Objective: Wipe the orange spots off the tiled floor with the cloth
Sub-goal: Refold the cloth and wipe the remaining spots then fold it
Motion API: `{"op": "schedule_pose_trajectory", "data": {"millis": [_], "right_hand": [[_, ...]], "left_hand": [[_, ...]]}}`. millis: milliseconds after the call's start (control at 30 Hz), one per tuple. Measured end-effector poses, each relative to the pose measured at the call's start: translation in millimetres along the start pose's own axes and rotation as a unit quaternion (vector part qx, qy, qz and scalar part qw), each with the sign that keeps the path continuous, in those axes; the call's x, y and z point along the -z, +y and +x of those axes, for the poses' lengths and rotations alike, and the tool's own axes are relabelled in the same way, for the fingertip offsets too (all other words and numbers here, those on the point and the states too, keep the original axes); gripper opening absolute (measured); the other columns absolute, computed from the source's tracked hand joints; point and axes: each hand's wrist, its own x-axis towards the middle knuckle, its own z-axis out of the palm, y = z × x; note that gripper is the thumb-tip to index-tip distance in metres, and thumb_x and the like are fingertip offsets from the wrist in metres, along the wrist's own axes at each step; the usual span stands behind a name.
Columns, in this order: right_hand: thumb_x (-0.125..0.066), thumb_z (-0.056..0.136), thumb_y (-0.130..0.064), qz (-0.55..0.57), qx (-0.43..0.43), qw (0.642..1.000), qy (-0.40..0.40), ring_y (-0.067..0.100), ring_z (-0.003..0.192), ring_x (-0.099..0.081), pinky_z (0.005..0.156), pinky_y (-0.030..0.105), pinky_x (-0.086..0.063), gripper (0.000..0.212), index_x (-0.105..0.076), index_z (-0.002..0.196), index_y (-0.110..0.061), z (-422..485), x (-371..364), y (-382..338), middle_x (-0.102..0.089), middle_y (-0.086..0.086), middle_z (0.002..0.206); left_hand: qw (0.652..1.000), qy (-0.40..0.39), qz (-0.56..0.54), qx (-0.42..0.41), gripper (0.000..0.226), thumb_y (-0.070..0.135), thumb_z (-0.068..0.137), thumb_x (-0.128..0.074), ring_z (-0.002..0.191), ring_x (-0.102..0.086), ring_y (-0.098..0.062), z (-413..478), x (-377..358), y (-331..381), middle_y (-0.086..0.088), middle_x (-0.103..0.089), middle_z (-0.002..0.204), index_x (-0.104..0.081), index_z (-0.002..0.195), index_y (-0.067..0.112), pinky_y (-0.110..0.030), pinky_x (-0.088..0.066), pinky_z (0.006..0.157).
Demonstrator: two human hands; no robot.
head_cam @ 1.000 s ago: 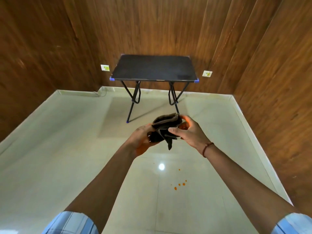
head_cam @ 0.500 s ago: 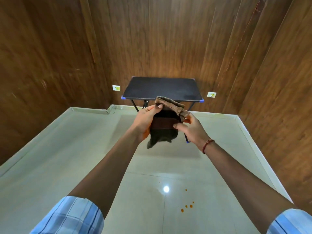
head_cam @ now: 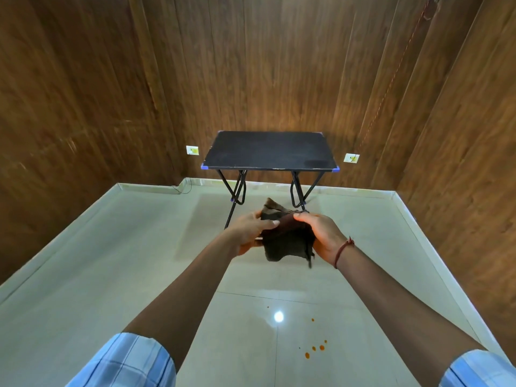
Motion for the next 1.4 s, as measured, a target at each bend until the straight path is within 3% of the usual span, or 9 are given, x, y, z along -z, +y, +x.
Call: {"op": "schedule_pose_trajectory", "data": {"millis": [200, 367, 633, 833, 933, 1033, 1100, 1133, 1400], "right_hand": [[-0.065, 0.092, -0.025, 0.049, 0.024, 0.998, 0.045, 0.029, 0.105, -0.062, 0.087, 0.04, -0.054, 0.025, -0.067, 0.108, -0.006, 26.6, 20.2, 5.2, -0.069, 0.016, 0.108], [-0.07, 0.086, -0.032, 0.062, 0.044, 0.997, 0.028, 0.03, 0.1, -0.066, 0.075, 0.035, -0.054, 0.032, -0.068, 0.107, -0.008, 61.2, 53.2, 0.3, -0.072, 0.014, 0.1], [-0.079, 0.08, -0.031, -0.117, 0.056, 0.991, -0.017, 0.017, 0.092, -0.065, 0.064, 0.018, -0.05, 0.04, -0.057, 0.113, -0.024, 131.9, 113.7, -3.1, -0.066, 0.003, 0.102], [-0.085, 0.069, -0.04, -0.407, 0.05, 0.908, -0.083, 0.025, 0.106, -0.061, 0.077, 0.029, -0.05, 0.075, -0.047, 0.131, -0.02, 171.7, 138.8, 18.8, -0.063, 0.004, 0.111], [-0.084, 0.063, -0.052, -0.519, 0.069, 0.845, -0.108, 0.031, 0.127, -0.048, 0.101, 0.042, -0.044, 0.103, -0.035, 0.145, -0.012, 175.5, 142.4, 35.6, -0.053, 0.012, 0.137], [-0.082, 0.068, -0.045, -0.526, 0.062, 0.813, -0.242, 0.026, 0.121, -0.053, 0.099, 0.036, -0.045, 0.07, -0.056, 0.13, -0.025, 171.6, 143.2, 55.0, -0.059, 0.003, 0.133], [-0.075, 0.077, -0.037, -0.525, 0.034, 0.795, -0.301, 0.023, 0.089, -0.062, 0.073, 0.028, -0.046, 0.012, -0.064, 0.081, -0.034, 166.6, 147.1, 69.1, -0.068, -0.005, 0.089], [-0.071, 0.082, -0.033, -0.521, 0.018, 0.795, -0.311, 0.023, 0.078, -0.06, 0.064, 0.027, -0.043, 0.02, -0.058, 0.068, -0.03, 166.7, 151.5, 80.2, -0.062, -0.005, 0.074], [-0.055, 0.094, -0.016, -0.568, -0.101, 0.753, -0.317, 0.03, 0.097, -0.059, 0.07, 0.029, -0.041, 0.012, -0.062, 0.101, -0.011, 216.9, 208.0, 228.4, -0.065, 0.011, 0.1]], "left_hand": [[0.988, 0.119, 0.055, -0.086, 0.043, 0.031, 0.091, -0.063, 0.096, -0.058, -0.014, 36.9, -21.2, 13.1, 0.003, -0.06, 0.102, -0.043, 0.129, 0.031, -0.032, -0.05, 0.087], [0.971, 0.131, 0.134, -0.146, 0.01, 0.028, 0.093, -0.06, 0.097, -0.06, -0.014, 71.2, -42.4, 21.8, 0.003, -0.064, 0.101, -0.062, 0.102, 0.033, -0.024, -0.053, 0.077], [0.912, 0.2, 0.34, -0.109, 0.022, 0.022, 0.083, -0.071, 0.078, -0.058, -0.005, 133.8, -78.9, 19.3, 0.011, -0.066, 0.086, -0.069, 0.103, 0.028, -0.016, -0.042, 0.06], [0.867, 0.202, 0.453, -0.035, 0.022, 0.026, 0.088, -0.061, 0.103, -0.044, -0.016, 164.7, -98.0, -7.4, -0.002, -0.051, 0.107, -0.07, 0.108, 0.022, -0.032, -0.041, 0.09], [0.873, 0.156, 0.462, 0.003, 0.021, 0.022, 0.089, -0.055, 0.096, -0.056, -0.023, 165.1, -109.3, -23.8, -0.004, -0.06, 0.104, -0.068, 0.105, 0.022, -0.038, -0.049, 0.082], [0.877, 0.078, 0.474, 0.025, 0.019, 0.02, 0.09, -0.054, 0.091, -0.059, -0.023, 167.1, -121.1, -37.2, -0.002, -0.066, 0.097, -0.067, 0.103, 0.024, -0.038, -0.05, 0.075], [0.876, 0.04, 0.481, 0.027, 0.018, 0.024, 0.089, -0.059, 0.093, -0.057, -0.02, 170.1, -125.0, -46.8, 0.002, -0.066, 0.098, -0.067, 0.105, 0.026, -0.035, -0.048, 0.073], [0.87, 0.033, 0.49, 0.033, 0.018, 0.029, 0.087, -0.063, 0.093, -0.057, -0.02, 174.3, -127.9, -53.4, 0.003, -0.065, 0.097, -0.067, 0.105, 0.027, -0.033, -0.046, 0.069], [0.859, 0.018, 0.497, 0.123, 0.022, 0.039, 0.089, -0.064, 0.094, -0.063, -0.024, 244.8, -145.8, -191.3, -0.003, -0.067, 0.107, -0.066, 0.102, 0.022, -0.03, -0.046, 0.075]]}}
